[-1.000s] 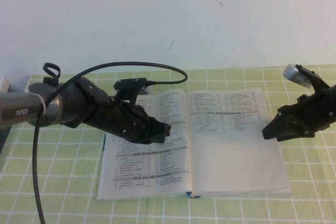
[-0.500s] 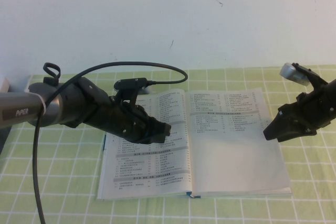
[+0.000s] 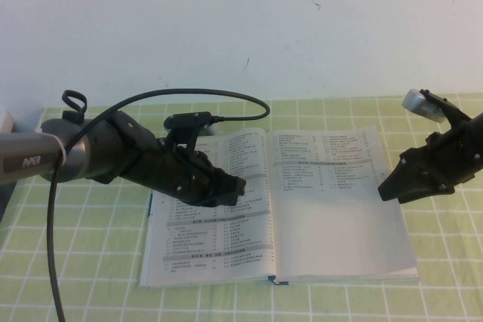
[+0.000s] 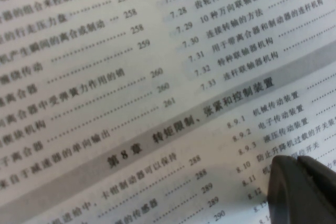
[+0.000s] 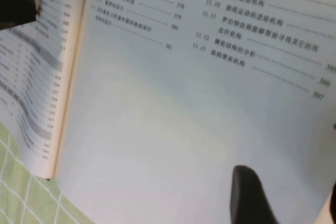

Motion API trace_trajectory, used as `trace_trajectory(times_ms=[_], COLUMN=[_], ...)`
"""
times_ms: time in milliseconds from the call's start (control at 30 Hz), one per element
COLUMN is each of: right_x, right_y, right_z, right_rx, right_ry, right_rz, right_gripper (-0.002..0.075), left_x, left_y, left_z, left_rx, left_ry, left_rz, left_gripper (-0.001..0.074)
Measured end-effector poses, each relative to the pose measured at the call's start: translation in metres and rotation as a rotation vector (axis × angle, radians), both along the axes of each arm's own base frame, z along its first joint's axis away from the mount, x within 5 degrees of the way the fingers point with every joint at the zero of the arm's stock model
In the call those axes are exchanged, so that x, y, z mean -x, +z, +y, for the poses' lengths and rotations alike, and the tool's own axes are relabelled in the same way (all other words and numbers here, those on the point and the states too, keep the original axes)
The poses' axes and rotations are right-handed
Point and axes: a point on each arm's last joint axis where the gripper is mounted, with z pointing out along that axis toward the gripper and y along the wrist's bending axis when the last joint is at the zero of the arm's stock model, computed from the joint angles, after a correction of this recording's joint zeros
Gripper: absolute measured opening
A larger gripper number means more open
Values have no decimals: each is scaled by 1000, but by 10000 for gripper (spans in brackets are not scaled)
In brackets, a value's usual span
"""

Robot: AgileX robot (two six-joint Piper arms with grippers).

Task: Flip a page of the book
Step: Open the closed book

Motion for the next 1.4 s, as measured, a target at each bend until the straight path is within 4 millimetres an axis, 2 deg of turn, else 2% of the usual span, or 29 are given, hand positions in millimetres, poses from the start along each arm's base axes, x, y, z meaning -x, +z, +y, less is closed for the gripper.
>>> trace_trajectory(times_ms=[1400], right_x=[2], right_y=[3], right_z=[2], right_rx=[-27], right_ry=[23], right_rz=[25], right_gripper=[324], left_x=[0], left_y=[-1], left_z=[0], left_rx=[-2], left_ry=[-3], left_rz=[0], left_gripper=[-4])
